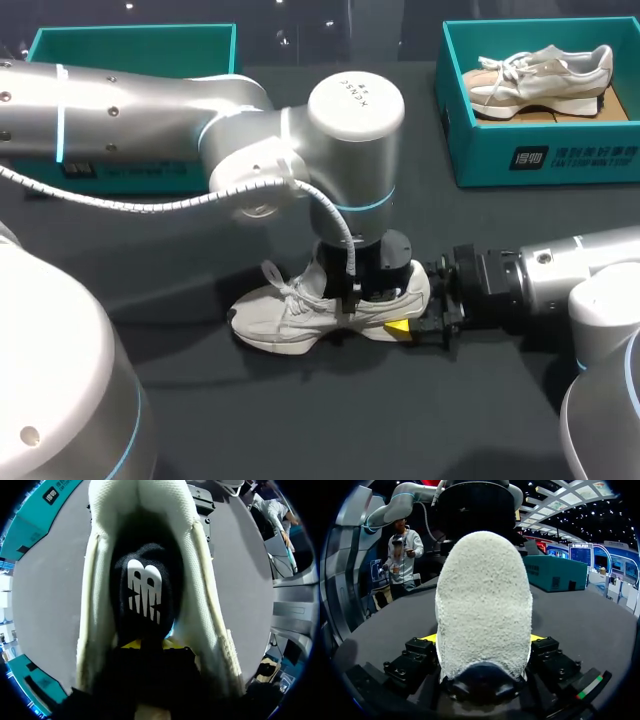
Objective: Take the shoe out of the shoebox, open the shoe tongue, remove and reinsert the insole, then place the shoe into the shoebox
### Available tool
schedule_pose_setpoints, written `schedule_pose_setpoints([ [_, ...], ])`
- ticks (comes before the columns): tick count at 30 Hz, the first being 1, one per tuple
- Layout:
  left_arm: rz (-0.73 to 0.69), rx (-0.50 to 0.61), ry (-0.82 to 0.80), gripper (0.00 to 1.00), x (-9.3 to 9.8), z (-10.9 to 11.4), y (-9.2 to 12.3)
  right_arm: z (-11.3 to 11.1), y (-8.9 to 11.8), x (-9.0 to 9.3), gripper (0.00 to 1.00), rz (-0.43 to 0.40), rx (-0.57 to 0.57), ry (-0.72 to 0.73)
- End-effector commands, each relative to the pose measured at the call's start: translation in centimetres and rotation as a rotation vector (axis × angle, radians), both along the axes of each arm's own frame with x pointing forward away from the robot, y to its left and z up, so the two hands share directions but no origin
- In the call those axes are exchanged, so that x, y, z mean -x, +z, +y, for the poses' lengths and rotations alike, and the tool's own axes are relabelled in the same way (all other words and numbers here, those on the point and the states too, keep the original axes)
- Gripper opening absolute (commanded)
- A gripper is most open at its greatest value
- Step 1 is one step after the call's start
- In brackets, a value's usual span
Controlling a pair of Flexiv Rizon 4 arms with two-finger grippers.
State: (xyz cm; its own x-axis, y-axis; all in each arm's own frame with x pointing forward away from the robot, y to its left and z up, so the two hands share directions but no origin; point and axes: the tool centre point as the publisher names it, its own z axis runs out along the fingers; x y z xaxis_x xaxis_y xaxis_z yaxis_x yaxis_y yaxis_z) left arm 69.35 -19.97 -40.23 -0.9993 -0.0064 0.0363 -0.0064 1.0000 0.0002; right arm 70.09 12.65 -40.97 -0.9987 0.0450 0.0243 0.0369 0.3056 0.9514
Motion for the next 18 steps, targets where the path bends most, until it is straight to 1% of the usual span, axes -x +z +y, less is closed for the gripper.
schedule_pose_setpoints([
  [1,0.008,0.035,0.007,0.0,-0.9,0.6,-1.1,0.2,-0.1,0.2,0.0,0.0,0.004,0.0],
  [10,0.066,0.16,0.03,0.0,-0.9,1.4,1.3,0.2,-0.1,0.2,0.0,0.0,0.004,0.0],
  [18,0.16,0.264,0.001,0.0,-0.9,1.0,4.2,0.2,-0.1,0.2,0.0,0.0,0.004,0.0],
])
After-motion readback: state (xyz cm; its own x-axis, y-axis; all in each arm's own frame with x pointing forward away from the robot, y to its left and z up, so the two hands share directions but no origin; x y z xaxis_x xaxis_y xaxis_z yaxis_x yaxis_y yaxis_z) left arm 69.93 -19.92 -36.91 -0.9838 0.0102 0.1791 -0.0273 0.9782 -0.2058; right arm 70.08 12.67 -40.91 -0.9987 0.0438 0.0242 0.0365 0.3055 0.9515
